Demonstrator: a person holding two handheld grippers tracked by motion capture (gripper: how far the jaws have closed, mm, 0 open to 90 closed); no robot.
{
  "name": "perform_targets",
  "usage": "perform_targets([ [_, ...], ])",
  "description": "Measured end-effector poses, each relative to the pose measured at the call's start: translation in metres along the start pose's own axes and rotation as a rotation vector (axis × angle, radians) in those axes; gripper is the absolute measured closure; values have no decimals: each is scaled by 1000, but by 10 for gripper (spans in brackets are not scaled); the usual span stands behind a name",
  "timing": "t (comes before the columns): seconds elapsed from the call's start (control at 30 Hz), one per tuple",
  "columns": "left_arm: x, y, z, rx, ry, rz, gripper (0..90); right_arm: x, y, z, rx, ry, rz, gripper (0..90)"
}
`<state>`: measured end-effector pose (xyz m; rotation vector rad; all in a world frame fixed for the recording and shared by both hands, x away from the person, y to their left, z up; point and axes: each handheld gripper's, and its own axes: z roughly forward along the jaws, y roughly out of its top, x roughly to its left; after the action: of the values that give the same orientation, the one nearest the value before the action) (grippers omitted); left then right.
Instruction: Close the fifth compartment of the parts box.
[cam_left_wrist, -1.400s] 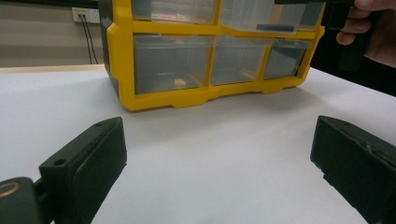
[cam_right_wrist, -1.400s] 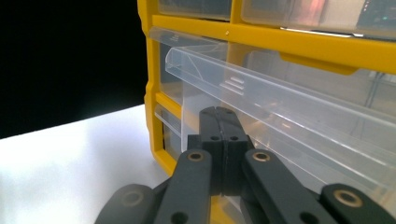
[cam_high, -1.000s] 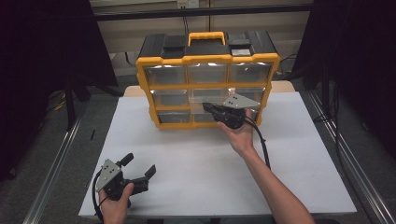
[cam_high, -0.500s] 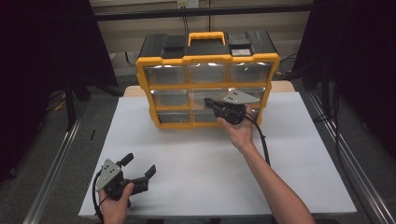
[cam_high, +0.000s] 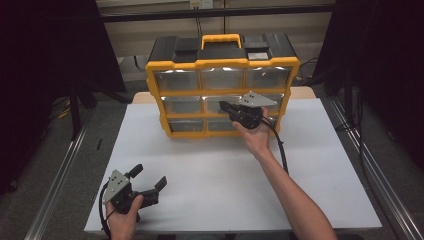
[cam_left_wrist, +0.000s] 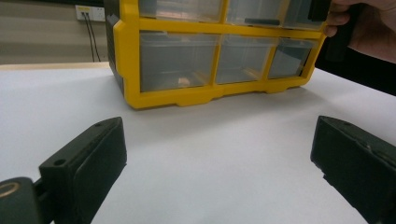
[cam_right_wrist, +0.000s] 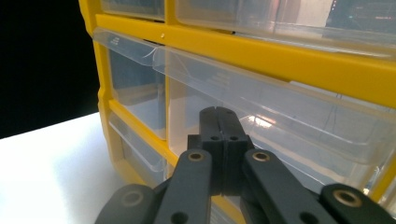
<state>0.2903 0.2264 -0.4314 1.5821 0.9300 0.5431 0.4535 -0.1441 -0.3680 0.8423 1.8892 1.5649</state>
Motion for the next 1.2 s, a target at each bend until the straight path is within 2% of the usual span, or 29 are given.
perform_targets([
  [0.23,0,0,4,2,-2,-8,37,-2,1,2,10,-6,-12,900],
  [0.27,2,0,4,8,0,4,37,-2,1,2,7,-7,-5,900],
  [0.3,2,0,5,0,4,-6,37,-3,1,3,1,1,21,900],
  [0.33,4,1,5,9,1,1,37,-3,1,3,3,-2,28,900],
  [0.4,4,1,6,0,6,-4,37,-1,3,3,15,-18,-9,900],
  [0.47,4,0,5,10,2,2,37,-2,4,3,26,-24,-26,900],
  [0.53,3,-1,4,7,-3,-10,37,-4,4,2,26,-28,-20,900],
  [0.73,1,0,3,11,-4,19,37,-4,3,3,28,-32,-26,900],
  [0.8,1,-1,4,17,-20,-3,37,-4,3,3,28,-38,-26,900],
  [0.87,2,-1,5,18,-15,1,34,-2,4,3,34,-50,-31,900],
  [0.9,2,-1,5,13,-16,-10,34,-2,4,3,35,-48,-27,900],
  [0.97,2,-1,5,14,-13,-5,34,-3,4,1,32,-52,-17,900],
  [1.1,2,-1,5,15,-13,-9,34,-5,4,0,8,-25,30,869],
  [1.2,2,0,4,9,-15,-5,34,-2,4,-1,5,-24,19,822],
])
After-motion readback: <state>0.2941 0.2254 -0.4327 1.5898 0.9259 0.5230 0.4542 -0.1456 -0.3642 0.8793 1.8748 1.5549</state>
